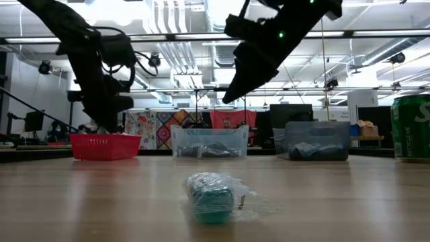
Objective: Sort candy
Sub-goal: Put the blue candy into the red bin
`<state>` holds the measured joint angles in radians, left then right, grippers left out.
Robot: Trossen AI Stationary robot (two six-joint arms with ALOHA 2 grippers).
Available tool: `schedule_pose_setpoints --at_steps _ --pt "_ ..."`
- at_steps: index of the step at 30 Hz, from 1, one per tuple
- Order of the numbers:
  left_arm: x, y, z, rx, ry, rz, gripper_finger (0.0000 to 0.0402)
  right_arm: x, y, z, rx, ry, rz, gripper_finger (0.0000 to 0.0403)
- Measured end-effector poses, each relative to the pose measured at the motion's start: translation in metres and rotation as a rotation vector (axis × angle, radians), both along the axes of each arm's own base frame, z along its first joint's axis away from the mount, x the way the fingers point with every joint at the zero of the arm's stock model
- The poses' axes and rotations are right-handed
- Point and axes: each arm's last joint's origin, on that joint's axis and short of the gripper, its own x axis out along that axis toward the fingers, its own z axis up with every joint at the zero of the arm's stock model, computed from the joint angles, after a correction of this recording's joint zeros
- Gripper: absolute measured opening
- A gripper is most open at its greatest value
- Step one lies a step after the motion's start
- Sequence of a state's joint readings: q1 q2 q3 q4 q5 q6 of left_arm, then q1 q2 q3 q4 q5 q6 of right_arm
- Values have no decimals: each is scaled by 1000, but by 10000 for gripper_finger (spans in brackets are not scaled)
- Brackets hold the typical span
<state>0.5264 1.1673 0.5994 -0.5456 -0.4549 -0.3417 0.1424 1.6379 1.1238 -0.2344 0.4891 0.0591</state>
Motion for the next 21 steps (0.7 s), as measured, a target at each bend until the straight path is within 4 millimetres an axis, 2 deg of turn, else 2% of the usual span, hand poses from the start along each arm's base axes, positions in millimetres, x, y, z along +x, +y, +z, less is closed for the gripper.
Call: schedule_pose_setpoints --at_steps 8,10,13,16,21 --pt "7 0 8 21 16 -60 137 1 -23 -12 176 -60 17 217" --pt "9 -4 14 32 0 -102 153 2 -23 -13 308 -88 35 217" --pt "12 -13 24 43 -41 -172 170 6 -18 -6 654 -127 -27 217" --pt "13 -23 31 69 -68 -222 179 8 0 0 974 -125 -119 217" --pt "13 -40 40 144 -105 -296 185 14 55 6 1222 -20 -249 216"
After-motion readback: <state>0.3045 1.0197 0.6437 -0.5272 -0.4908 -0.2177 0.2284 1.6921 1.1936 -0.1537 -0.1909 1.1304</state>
